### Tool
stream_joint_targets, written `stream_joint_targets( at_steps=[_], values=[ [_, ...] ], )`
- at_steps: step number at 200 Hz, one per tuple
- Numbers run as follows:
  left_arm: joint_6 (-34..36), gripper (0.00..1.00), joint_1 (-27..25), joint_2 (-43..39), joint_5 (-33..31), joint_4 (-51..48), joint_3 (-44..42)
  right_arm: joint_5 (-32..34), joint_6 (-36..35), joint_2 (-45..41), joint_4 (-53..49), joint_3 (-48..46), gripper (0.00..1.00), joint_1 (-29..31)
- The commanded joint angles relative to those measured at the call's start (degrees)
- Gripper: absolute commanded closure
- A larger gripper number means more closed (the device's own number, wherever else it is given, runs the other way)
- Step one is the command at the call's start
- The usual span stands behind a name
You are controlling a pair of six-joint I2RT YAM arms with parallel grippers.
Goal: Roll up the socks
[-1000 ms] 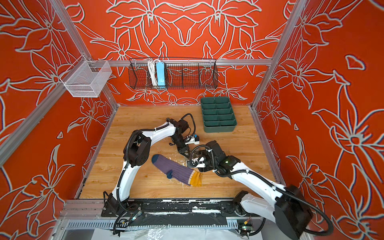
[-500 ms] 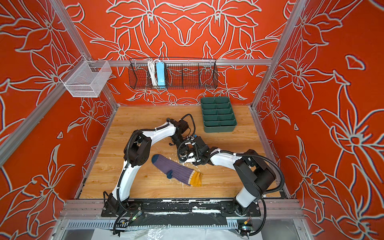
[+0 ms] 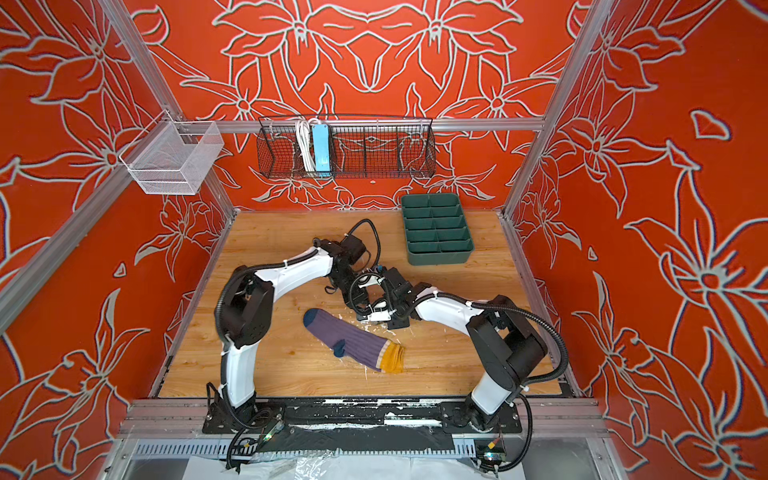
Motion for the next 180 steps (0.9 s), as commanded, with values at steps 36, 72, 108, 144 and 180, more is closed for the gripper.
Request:
stream_joint_targets(
  at_steps=[36, 72, 108, 144, 180],
  values=[
    [-3.5, 0.49, 3.3, -28.6, -33.1, 27.5, -17.0, -7.0, 5.8, 6.5, -22.7, 8.0, 1.00, -1.2],
    [-2.5, 0.43, 3.2, -47.0, -27.6, 30.2, -23.1, -12.5, 6.4, 12.2, -27.4, 14.1, 1.00, -3.3],
    [5.7, 0.41, -8.7, -54.9, -21.6, 25.5, -26.1, -18.8, 4.4, 19.6, -33.7, 22.0, 1.00, -6.1],
    [12.7, 0.40, -20.3, -46.1, -32.7, 27.6, -33.9, -23.0, 3.7, 27.1, -42.2, 30.4, 1.00, -8.6],
    [9.9, 0.41, -21.8, -34.9, -31.5, 42.6, -40.0, -23.8, 3.5, 28.3, -42.5, 31.5, 1.00, -9.0]
  ],
)
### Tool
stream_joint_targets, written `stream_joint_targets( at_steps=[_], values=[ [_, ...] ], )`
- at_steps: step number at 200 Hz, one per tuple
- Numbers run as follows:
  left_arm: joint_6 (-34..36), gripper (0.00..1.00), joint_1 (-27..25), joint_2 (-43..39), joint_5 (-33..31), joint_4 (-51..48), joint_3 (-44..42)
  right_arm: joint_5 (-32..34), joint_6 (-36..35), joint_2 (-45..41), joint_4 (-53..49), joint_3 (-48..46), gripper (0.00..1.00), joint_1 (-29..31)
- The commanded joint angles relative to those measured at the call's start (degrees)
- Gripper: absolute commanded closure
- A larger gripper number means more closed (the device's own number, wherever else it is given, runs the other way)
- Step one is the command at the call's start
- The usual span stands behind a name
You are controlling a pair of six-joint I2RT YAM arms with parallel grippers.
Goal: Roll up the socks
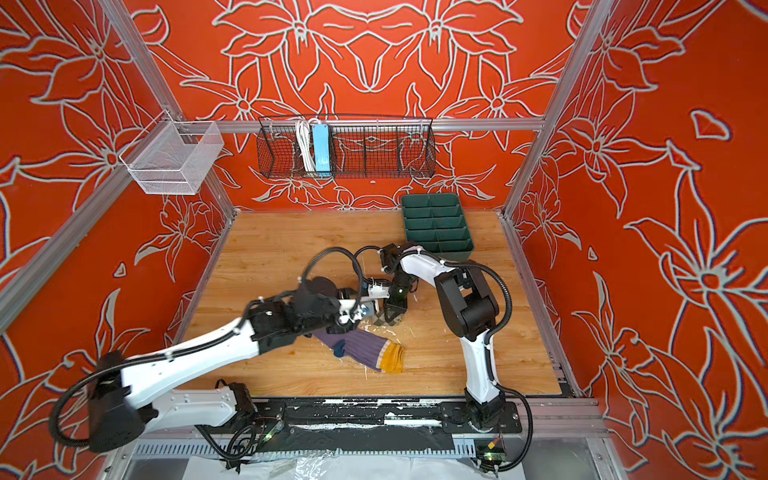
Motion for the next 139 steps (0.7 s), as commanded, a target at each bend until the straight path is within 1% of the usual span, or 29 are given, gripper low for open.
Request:
stream_joint_targets(
  at_steps=[1, 25, 50, 58, 93, 107, 126, 139],
  values=[
    [0.1, 0.41, -0.5, 4.6, -1.0, 9.2, -1.8, -2.4, -1.1, 3.2, -3.4, -0.7, 1.00, 0.6],
    [-1.4, 0.41, -0.5, 12.6, -0.4, 11.7, 0.1, -2.7, -1.0, 3.3, -3.8, -0.3, 1.00, 0.6],
    [-3.1, 0.41, -0.1, 19.3, -2.4, 11.4, 3.1, -2.9, -1.1, 2.9, -3.8, -0.5, 1.00, 0.6],
    [-3.6, 0.41, 0.0, 20.9, -3.0, 11.5, 3.8, -3.1, -1.0, 2.8, -3.7, -0.7, 1.00, 0.5],
    [-4.1, 0.41, 0.1, 25.9, -0.8, 11.4, 6.0, -3.4, -0.5, 2.0, -2.9, -1.1, 1.00, 0.5],
    [-4.6, 0.42, 0.1, 28.2, -0.8, 11.6, 6.6, -3.3, -0.1, 1.6, -2.4, -1.3, 1.00, 0.6],
    [-5.5, 0.47, 0.5, 31.1, -1.6, 11.7, 7.3, -3.4, -0.1, 0.6, -2.1, -1.6, 1.00, 0.6],
    [-6.4, 0.57, 1.0, 32.6, -1.8, 11.6, 7.5, -3.5, 0.2, -0.4, -1.6, -2.2, 1.00, 0.5]
  ],
)
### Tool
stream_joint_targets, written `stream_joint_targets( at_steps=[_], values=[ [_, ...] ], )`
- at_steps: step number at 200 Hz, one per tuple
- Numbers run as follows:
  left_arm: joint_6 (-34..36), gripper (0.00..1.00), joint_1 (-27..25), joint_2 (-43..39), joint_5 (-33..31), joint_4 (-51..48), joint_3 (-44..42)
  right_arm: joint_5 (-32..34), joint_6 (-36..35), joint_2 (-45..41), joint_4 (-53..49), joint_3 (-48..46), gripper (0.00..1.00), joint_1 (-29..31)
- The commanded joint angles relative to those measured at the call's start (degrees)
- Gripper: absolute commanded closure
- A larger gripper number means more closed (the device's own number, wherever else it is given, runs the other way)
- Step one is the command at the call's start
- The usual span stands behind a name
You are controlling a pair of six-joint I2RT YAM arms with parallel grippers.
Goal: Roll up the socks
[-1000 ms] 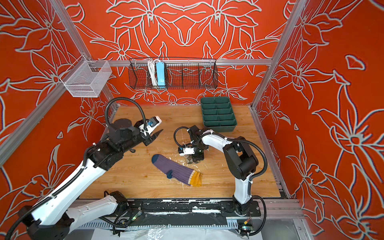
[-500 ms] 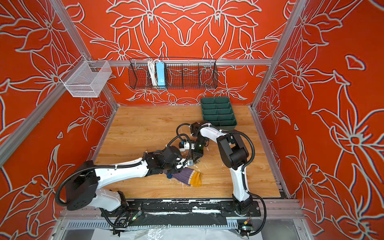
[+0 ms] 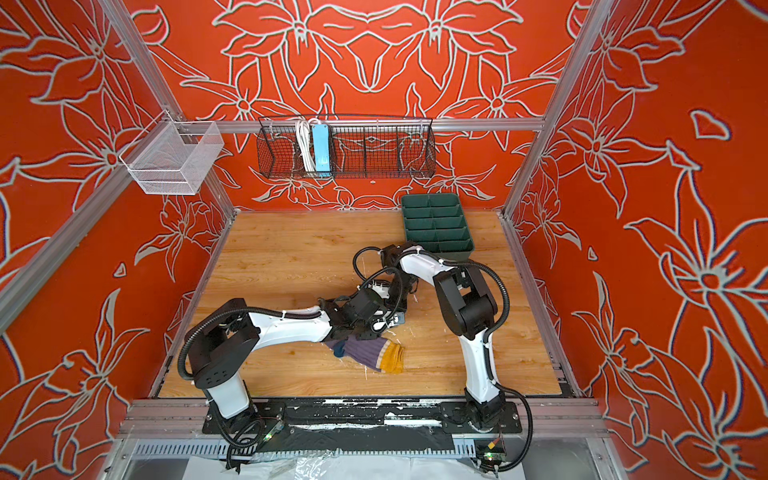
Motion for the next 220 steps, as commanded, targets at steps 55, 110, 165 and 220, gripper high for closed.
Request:
stream_joint_targets(
  at_steps=[55, 110, 165, 220],
  values=[
    [-4.5, 1.00, 2.6, 5.4, 0.7, -3.7, 1.3, -1.9, 2.5, -10.4, 8.7, -9.2, 0.03, -0.4],
    [-4.8, 1.00, 3.6, 5.3, 2.9, -7.6, 1.7, 4.8, 11.0, -30.6, 23.0, -22.4, 0.02, -5.7],
    [-4.7, 1.00, 4.5, 7.1, 4.7, -13.4, 6.1, 29.0, 21.9, -52.4, 45.7, -40.4, 0.02, -14.4],
    [-5.9, 1.00, 4.6, 6.7, 4.6, -13.1, 5.7, 20.7, 24.0, -55.2, 45.4, -43.0, 0.02, -16.9]
  ],
)
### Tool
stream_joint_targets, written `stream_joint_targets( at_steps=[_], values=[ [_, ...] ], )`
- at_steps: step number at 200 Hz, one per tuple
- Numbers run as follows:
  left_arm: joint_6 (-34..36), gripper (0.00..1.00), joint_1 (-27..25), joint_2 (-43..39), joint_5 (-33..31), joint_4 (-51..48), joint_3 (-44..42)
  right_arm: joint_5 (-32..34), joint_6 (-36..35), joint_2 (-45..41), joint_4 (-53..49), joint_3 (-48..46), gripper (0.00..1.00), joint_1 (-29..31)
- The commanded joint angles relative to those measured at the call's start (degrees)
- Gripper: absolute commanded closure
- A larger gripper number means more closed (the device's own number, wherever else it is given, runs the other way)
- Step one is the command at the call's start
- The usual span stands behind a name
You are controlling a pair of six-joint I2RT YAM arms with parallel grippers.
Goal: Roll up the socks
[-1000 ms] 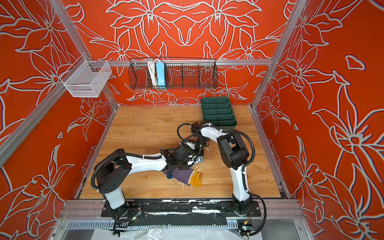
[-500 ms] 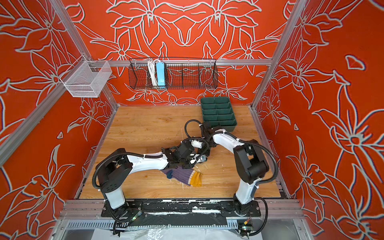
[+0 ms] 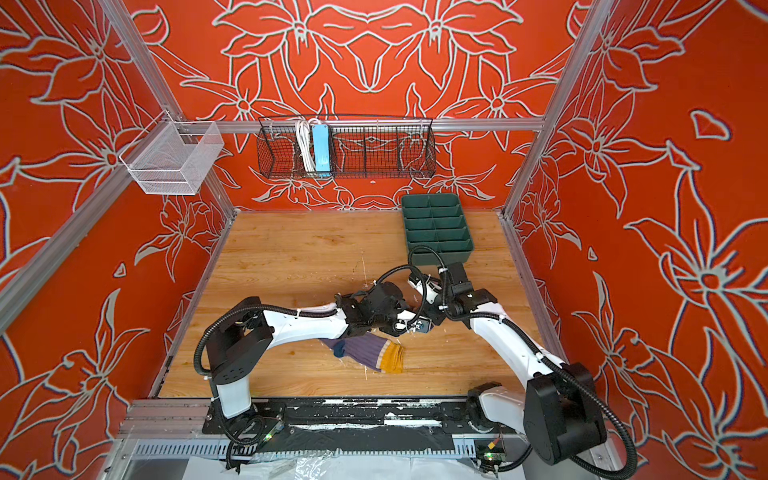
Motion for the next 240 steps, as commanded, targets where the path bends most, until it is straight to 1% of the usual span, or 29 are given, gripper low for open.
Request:
stream_joint_targets(
  at_steps=[1, 22, 34, 55, 72, 83, 96, 102, 106, 124, 136, 142, 150, 164, 169, 180, 189, 202, 209, 215, 226, 240],
  values=[
    [-21.7, 1.00, 7.5, 1.7, -3.2, -18.8, -4.5, 3.5, -4.5, -4.1, 7.8, 0.6, 0.02, -3.5],
    [-21.8, 1.00, 7.5, 0.2, -2.9, -18.8, -5.3, -4.6, -8.9, -2.4, 4.0, 0.5, 0.02, -3.3],
    [-21.9, 1.00, 7.5, -0.7, -2.4, -18.9, -5.6, -8.3, -11.9, -1.8, 2.5, -0.2, 0.08, -2.5],
    [-22.6, 1.00, 7.4, -1.6, -2.1, -18.1, -5.8, -10.3, -14.7, -0.1, 1.1, -1.0, 0.24, 1.0],
    [-23.9, 1.00, 7.4, -0.9, -2.7, -17.3, -5.4, -12.5, -18.1, 1.8, -2.3, -0.6, 0.38, 4.2],
    [-25.3, 1.00, 7.4, -0.5, -3.1, -16.5, -5.3, -13.9, -19.7, 3.2, -4.4, -0.5, 0.45, 6.1],
    [-26.7, 1.00, 7.4, 0.0, -3.2, -15.3, -5.4, -15.0, -20.1, 5.2, -5.8, -0.1, 0.52, 7.6],
    [-27.0, 1.00, 7.4, 0.3, -2.7, -14.9, -5.4, -15.2, -19.6, 5.9, -5.6, 0.2, 0.57, 8.0],
    [-27.2, 1.00, 7.3, 0.5, -2.6, -14.7, -5.5, -15.0, -18.8, 6.4, -5.0, 0.4, 0.58, 8.1],
    [-27.4, 1.00, 6.9, 1.6, -2.6, -14.8, -5.1, -14.2, -15.6, 7.0, -2.6, 1.3, 0.59, 8.0],
    [-27.2, 1.00, 6.8, 2.2, -2.8, -15.3, -4.8, -11.1, -12.9, 5.9, 0.7, 1.5, 0.58, 7.5],
    [-27.1, 1.00, 6.7, 2.5, -3.0, -15.3, -4.9, -10.5, -12.0, 5.1, 1.4, 1.9, 0.57, 6.6],
    [-27.0, 1.00, 6.7, 2.7, -3.3, -15.3, -5.1, -10.2, -10.6, 3.8, 2.5, 2.3, 0.53, 4.7],
    [-26.7, 1.00, 6.8, 3.2, -3.4, -15.6, -5.1, -8.1, -6.0, 0.8, 5.8, 2.5, 0.38, 0.6],
    [-26.7, 1.00, 6.8, 3.3, -3.5, -15.8, -4.9, -6.4, -4.1, -0.3, 7.5, 2.4, 0.35, -0.7],
    [-26.3, 1.00, 6.8, 3.4, -2.8, -16.3, -4.8, -0.1, -0.3, -2.7, 11.0, 2.2, 0.29, -3.3],
    [-26.1, 1.00, 6.8, 3.6, -2.1, -17.3, -4.1, 3.4, 2.8, -4.7, 13.0, 2.3, 0.27, -5.1],
    [-25.2, 1.00, 7.1, 4.3, 0.9, -20.7, -1.9, 4.0, 4.3, -7.6, 13.7, 3.1, 0.28, -6.9],
    [-25.0, 1.00, 7.4, 5.0, 2.5, -22.9, -0.2, 2.9, 3.8, -9.8, 13.7, 3.4, 0.27, -7.0],
    [-24.5, 1.00, 7.8, 5.8, 4.9, -25.6, 1.8, 0.2, 2.4, -11.5, 13.1, 3.5, 0.27, -7.0],
    [-24.5, 1.00, 8.6, 7.6, 8.3, -30.4, 5.3, -7.5, -1.7, -15.1, 11.0, 3.4, 0.27, -7.0],
    [-24.5, 1.00, 9.8, 10.3, 12.8, -36.9, 10.2, -17.3, -9.2, -19.4, 6.0, 2.7, 0.27, -6.9]
  ],
)
